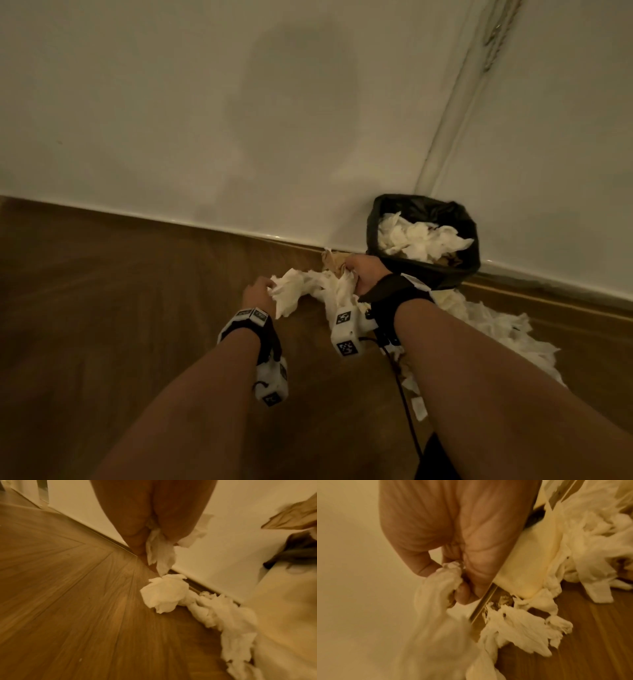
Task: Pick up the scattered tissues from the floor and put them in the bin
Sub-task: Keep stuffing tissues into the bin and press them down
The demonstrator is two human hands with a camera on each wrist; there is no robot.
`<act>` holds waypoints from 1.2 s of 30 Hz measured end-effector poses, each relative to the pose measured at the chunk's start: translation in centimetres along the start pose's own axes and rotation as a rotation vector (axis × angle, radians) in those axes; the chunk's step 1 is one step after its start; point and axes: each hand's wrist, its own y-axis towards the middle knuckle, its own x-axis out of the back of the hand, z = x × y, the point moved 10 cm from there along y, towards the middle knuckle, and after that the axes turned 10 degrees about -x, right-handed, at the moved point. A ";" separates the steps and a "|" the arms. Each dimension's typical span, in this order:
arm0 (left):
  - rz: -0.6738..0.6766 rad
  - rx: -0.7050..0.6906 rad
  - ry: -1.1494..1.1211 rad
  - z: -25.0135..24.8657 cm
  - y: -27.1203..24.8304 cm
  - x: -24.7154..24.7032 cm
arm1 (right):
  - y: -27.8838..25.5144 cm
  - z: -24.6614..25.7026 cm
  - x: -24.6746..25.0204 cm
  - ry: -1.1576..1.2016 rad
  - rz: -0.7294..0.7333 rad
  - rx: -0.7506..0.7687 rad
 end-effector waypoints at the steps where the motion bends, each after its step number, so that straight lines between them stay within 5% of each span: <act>1: 0.015 -0.032 0.004 -0.9 -0.3 0.1 | -0.9 0.5 0.3 0.039 0.039 0.010; 4: 0.088 -0.070 0.087 -3.9 -1.2 0.4 | -3.2 2.2 1.8 0.093 0.083 0.056; 15: -0.128 -0.139 -0.162 -18.4 -6.2 5.5 | -13.5 8.2 10.3 0.328 -0.068 0.376; 25: -0.190 -0.560 -0.241 -32.0 -10.5 7.9 | -20.3 8.5 22.0 0.082 -0.669 0.574; 29: -0.164 -0.592 -0.245 -33.8 -9.9 7.3 | -20.3 9.7 23.1 -0.179 -0.791 0.585; 36: -0.194 -0.659 0.007 -34.3 -6.0 3.7 | -13.8 10.1 22.4 -0.333 -0.700 0.574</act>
